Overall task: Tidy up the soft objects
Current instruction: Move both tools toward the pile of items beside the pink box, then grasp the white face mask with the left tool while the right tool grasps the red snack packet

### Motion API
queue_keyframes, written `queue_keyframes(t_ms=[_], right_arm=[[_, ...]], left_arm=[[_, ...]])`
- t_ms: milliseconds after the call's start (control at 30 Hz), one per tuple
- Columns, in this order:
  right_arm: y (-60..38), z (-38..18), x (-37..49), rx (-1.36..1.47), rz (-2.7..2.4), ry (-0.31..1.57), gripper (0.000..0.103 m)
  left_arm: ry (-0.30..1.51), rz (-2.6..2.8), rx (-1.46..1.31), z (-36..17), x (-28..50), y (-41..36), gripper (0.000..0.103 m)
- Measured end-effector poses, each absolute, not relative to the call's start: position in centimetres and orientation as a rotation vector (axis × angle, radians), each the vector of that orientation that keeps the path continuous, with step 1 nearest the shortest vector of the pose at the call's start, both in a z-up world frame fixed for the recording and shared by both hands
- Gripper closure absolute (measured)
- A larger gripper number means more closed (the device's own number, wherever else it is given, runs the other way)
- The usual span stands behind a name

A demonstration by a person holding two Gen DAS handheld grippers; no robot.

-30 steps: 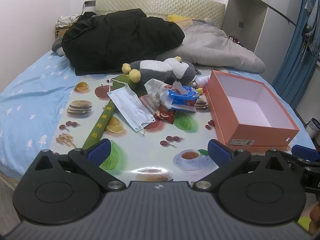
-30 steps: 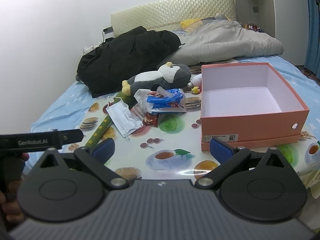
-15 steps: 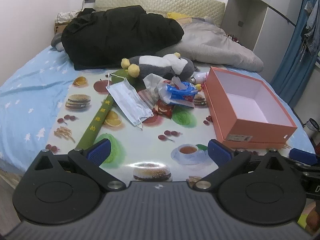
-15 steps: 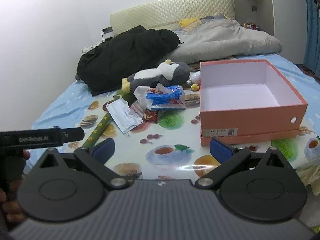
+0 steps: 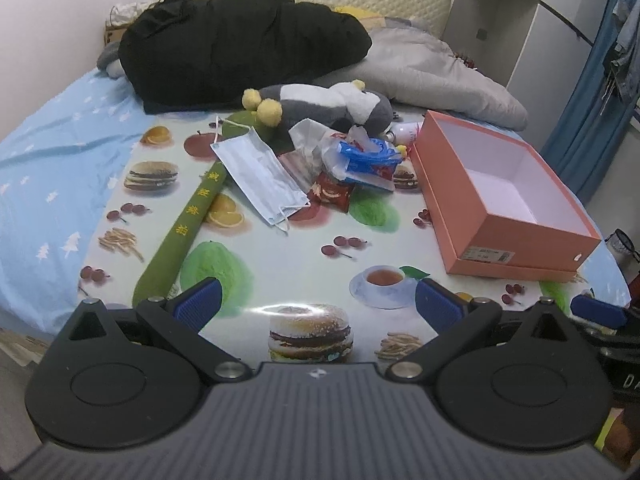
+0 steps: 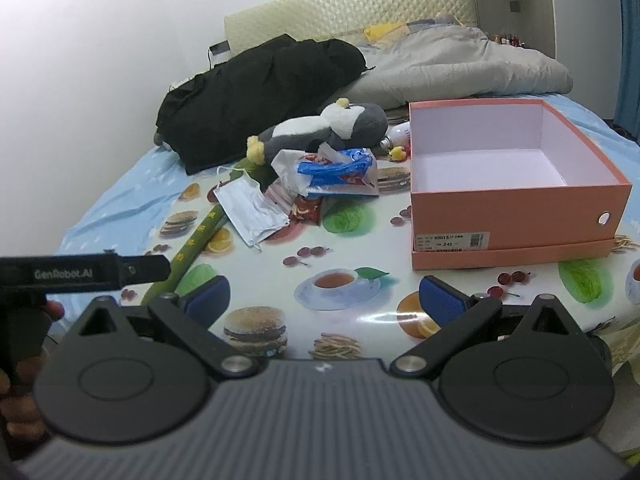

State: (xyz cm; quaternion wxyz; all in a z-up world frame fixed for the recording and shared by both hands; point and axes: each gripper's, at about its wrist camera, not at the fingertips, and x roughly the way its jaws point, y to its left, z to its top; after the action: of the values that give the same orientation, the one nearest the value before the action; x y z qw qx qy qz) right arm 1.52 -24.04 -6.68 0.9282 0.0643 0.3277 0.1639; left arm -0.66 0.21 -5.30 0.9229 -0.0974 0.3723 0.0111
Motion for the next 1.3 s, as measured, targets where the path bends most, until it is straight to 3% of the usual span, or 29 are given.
queue_keyframes(t_ms=[900,1100,1200,1300], right_arm=[[-20.0,-10.5,7.4,0.072,0.424,0.739,0.006],[-18.0,-11.9,9.6,0.047,0.467,0.763,0.013],[-17.3,-12.7,11.2,0.041,0.474,0.779,0.023],[-16.7,-13.5,12.9,0.035,0.472,0.785,0.025]], left_arm=[[0.841,0.050,-0.253,-10.2,9.0,3.3,0.000],[0.860,0.064,-0.246,-11.7,11.6,4.3,0.000],[0.865,0.064,-0.258,-12.4,13.1,4.8,0.000],[0.868,0.066,-0.267,-13.2,14.9,5.4,0.000]])
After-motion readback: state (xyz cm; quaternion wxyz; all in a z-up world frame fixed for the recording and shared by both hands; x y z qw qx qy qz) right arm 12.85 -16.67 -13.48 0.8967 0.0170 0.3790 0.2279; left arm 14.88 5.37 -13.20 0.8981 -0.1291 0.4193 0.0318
